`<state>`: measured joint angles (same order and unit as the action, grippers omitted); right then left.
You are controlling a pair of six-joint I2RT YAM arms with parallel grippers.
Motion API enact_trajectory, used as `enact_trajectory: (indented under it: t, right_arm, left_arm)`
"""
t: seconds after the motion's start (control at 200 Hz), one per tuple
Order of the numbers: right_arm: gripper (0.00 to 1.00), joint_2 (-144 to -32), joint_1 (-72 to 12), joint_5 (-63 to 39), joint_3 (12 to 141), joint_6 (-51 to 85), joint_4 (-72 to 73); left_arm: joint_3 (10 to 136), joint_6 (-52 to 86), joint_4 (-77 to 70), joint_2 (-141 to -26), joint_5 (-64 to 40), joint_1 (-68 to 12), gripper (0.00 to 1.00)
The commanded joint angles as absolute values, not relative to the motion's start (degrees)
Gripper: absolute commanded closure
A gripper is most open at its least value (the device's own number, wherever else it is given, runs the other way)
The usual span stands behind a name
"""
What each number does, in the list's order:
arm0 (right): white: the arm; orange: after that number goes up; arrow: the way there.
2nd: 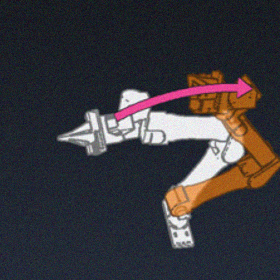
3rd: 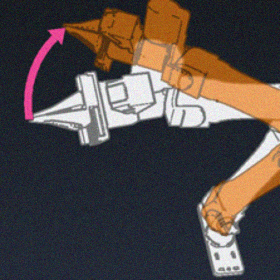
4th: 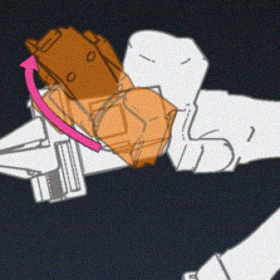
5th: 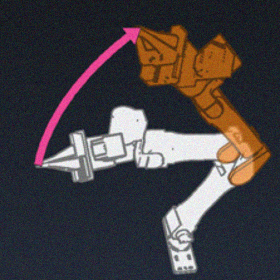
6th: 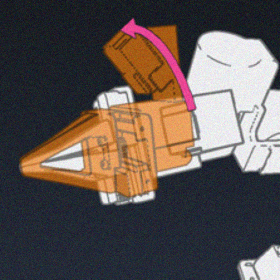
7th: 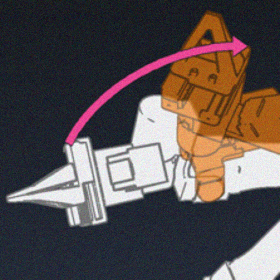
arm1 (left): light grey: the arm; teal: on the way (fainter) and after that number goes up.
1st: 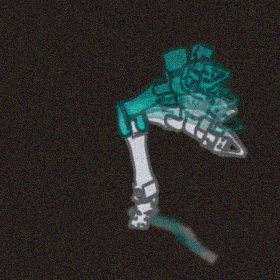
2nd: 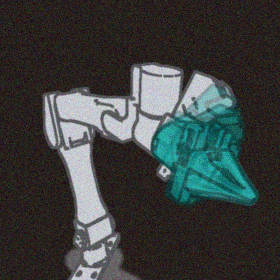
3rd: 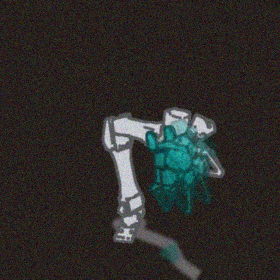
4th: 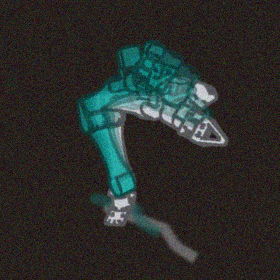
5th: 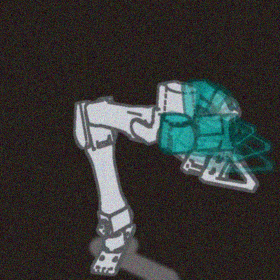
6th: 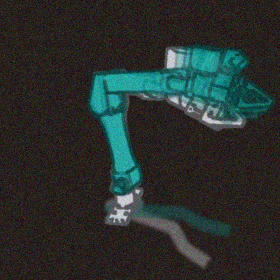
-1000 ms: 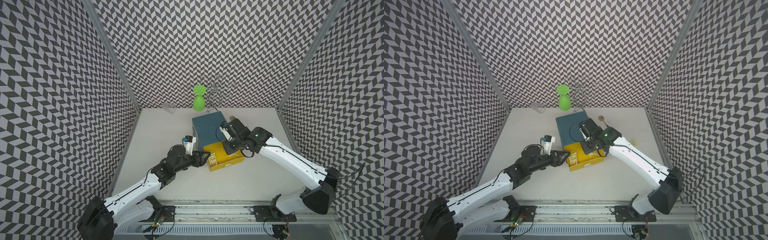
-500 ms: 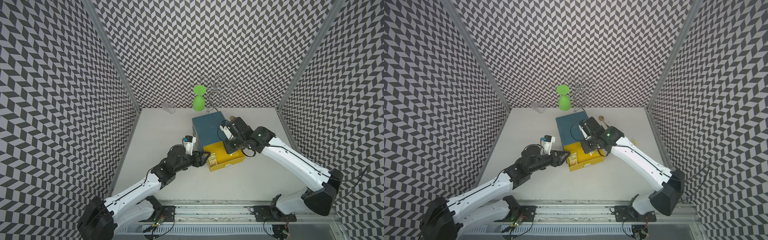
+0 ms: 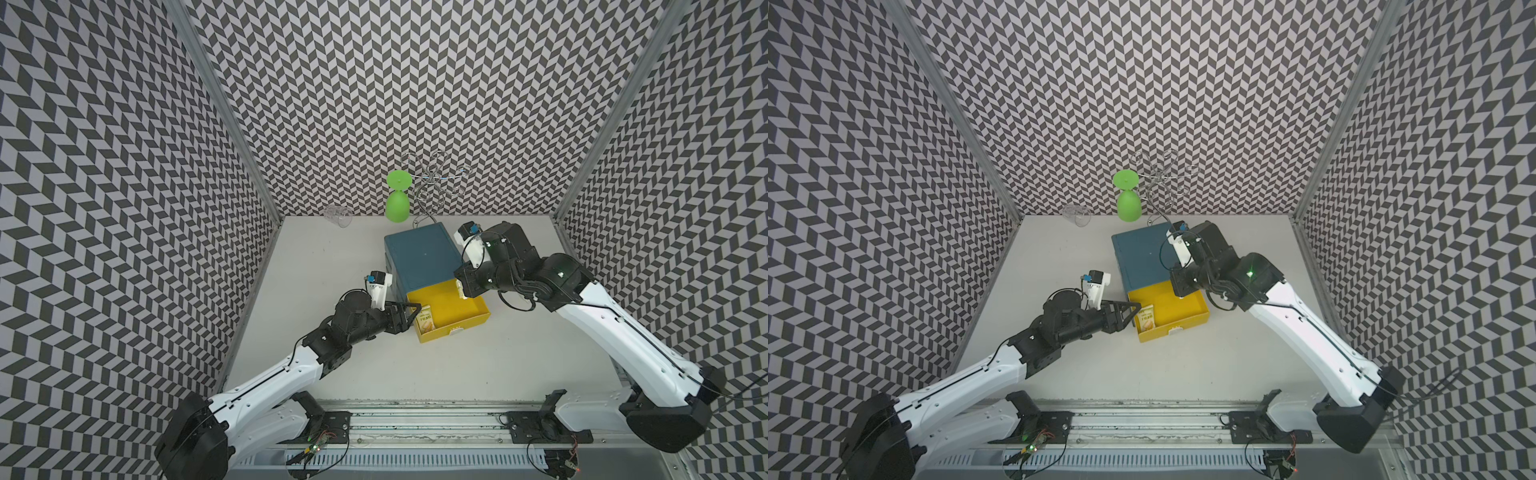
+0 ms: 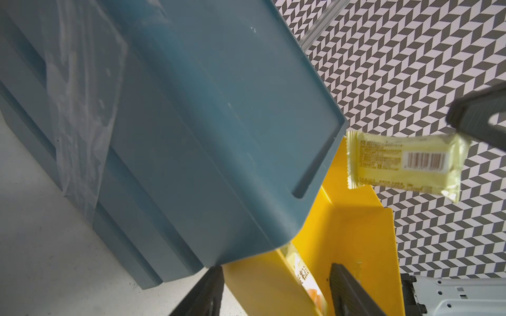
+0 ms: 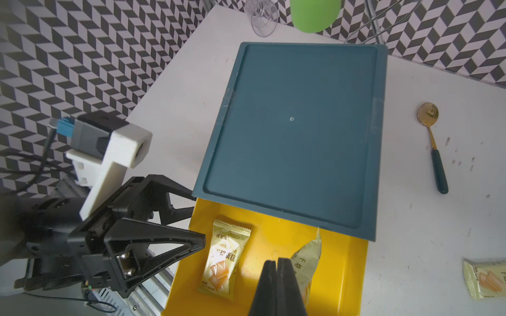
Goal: Take the cookies out of the drawer
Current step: Place the cookie at the center of the board.
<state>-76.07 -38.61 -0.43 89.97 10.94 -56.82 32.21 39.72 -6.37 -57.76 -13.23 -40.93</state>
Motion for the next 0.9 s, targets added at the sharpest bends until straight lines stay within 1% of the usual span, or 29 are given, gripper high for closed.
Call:
enact_trajectory:
  t: [0.0, 0.115, 0.205, 0.315, 0.456, 0.591, 0.711, 0.821, 0.896]
  right_arm:
    - [1.00, -73.5, -33.2, -1.5, 94.3, 10.5, -54.4]
    - [1.00, -73.5, -25.6, -2.5, 97.9, 9.7, -55.5]
    - [1.00, -74.0, -21.6, -1.1, 98.3, 9.5, -55.8]
    - [1.00, -75.9, -16.3, 0.7, 94.6, 9.1, -54.5]
    - [1.00, -78.0, -11.2, 2.9, 86.0, 8.8, -47.4]
    - [1.00, -83.8, -8.4, 6.7, 80.3, 8.0, -42.9]
    - [1.00, -91.1, -7.0, 10.0, 78.7, 7.1, -42.3]
    - [1.00, -96.8, -6.6, 11.0, 82.5, 8.0, -42.8]
    - [1.00, -100.4, -6.5, 13.6, 84.3, 8.5, -42.8]
  left_arm:
    - [33.3, 38.0, -4.1, -58.8, -11.6, -40.3, 0.35]
    - [33.4, 37.8, -3.9, -58.8, -11.7, -40.1, 0.35]
    - [33.7, 37.6, -3.6, -58.9, -11.8, -40.1, 0.35]
    - [34.0, 37.5, -3.6, -58.9, -12.0, -39.9, 0.35]
    - [34.4, 37.4, -3.2, -58.8, -12.2, -39.8, 0.35]
    - [34.9, 37.1, -2.2, -58.1, -12.2, -39.3, 0.35]
    - [34.8, 37.2, -1.9, -57.7, -12.3, -38.9, 0.35]
    - [34.8, 37.1, -1.3, -57.7, -12.5, -38.8, 0.34]
    - [34.3, 37.3, -1.4, -57.1, -12.4, -38.6, 0.33]
